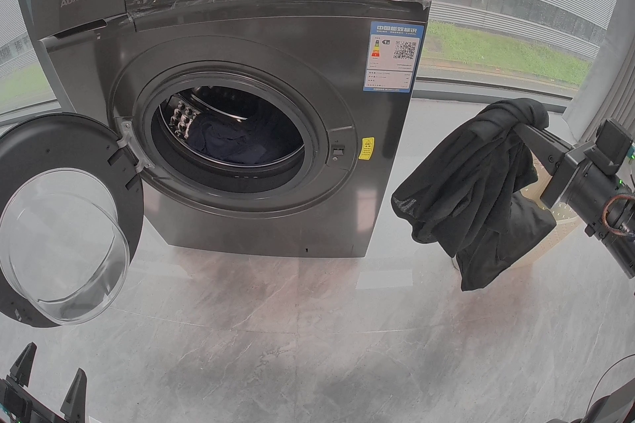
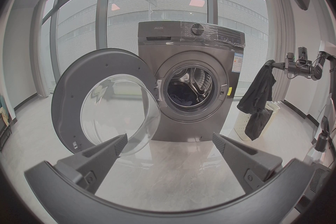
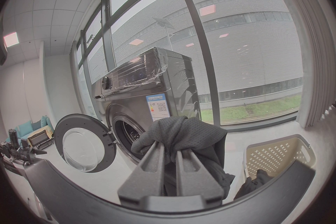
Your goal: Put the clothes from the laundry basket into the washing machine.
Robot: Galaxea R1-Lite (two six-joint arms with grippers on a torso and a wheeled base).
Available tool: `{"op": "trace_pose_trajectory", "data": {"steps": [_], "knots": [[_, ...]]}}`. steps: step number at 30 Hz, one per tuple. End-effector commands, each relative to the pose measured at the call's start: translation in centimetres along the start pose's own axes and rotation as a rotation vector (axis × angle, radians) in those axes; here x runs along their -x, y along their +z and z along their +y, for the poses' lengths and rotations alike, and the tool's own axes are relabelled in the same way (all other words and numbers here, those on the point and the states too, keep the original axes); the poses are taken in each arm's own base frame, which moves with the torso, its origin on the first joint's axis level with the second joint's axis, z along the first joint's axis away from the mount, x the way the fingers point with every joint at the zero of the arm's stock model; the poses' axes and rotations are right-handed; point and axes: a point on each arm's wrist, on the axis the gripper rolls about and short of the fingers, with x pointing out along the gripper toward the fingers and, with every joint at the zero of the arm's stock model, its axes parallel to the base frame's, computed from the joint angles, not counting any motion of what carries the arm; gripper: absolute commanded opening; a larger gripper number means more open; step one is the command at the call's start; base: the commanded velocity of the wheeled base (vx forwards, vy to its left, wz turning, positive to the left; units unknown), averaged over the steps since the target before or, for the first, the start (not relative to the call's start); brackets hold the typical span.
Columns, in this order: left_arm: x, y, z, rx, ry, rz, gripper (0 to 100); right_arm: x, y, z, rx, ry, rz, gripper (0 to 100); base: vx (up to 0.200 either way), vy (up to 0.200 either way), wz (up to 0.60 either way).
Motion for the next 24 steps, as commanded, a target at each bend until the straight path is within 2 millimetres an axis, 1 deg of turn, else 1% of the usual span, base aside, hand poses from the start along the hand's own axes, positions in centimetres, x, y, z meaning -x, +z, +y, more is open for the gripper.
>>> {"op": "trace_pose_trajectory", "data": {"steps": [1,12,24], "knots": [[-0.01,-0.48,0.01,0.0,0.0,0.002,100,0.01,0.01,-0.01,0.0,-0.001,-0.001,0,0.0,0.2,0.0],[-0.01,-0.48,0.01,0.0,0.0,0.002,100,0.02,-0.03,0.02,0.0,0.001,0.001,0,0.0,0.2,0.0],[-0.01,-0.48,0.01,-0.001,0.0,0.002,100,0.1,-0.19,0.01,0.0,0.0,0.007,0,0.0,0.0,0.0]]}}
